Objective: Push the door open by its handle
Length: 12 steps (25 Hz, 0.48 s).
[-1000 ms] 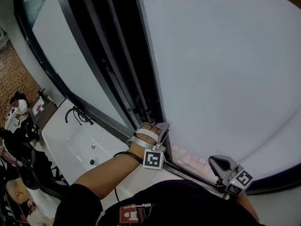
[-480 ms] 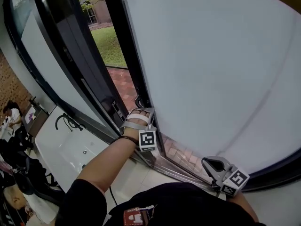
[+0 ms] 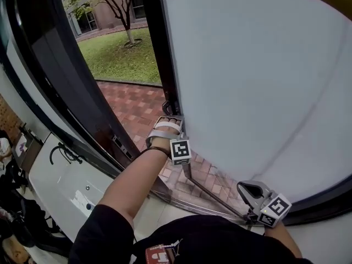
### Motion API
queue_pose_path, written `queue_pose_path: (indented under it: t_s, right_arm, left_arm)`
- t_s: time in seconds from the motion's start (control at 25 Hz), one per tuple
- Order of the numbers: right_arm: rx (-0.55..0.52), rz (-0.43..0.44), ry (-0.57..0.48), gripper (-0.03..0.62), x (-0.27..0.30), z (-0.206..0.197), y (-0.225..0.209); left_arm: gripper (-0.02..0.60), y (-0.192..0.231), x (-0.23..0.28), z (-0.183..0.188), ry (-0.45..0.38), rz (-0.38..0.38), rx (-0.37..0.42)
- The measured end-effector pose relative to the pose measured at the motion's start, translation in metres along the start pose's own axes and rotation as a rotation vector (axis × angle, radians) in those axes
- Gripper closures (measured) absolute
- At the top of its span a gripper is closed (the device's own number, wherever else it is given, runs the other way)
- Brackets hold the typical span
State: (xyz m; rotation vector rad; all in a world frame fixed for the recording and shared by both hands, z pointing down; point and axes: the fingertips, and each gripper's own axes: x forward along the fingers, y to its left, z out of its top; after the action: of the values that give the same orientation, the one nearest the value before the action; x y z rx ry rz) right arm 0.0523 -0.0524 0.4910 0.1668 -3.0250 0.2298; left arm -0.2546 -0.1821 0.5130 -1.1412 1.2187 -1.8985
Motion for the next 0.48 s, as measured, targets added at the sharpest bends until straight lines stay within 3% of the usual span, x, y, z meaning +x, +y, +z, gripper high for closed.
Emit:
queue_pose_path:
  t_s: [0.28, 0.48]
  right_arm:
    - [0.009, -0.173, -0.015, 0.594, 0.028, 0.017, -0.049]
    - [0.006, -0.240, 0.012, 0.594, 0.038, 0.018, -0.087]
  left_arm:
    - [0.460, 0.034, 0.068, 0.053, -0.145, -0.014, 0.002]
    - [0.462, 0.061, 0.118, 0.091, -0.219, -0.013, 0.020]
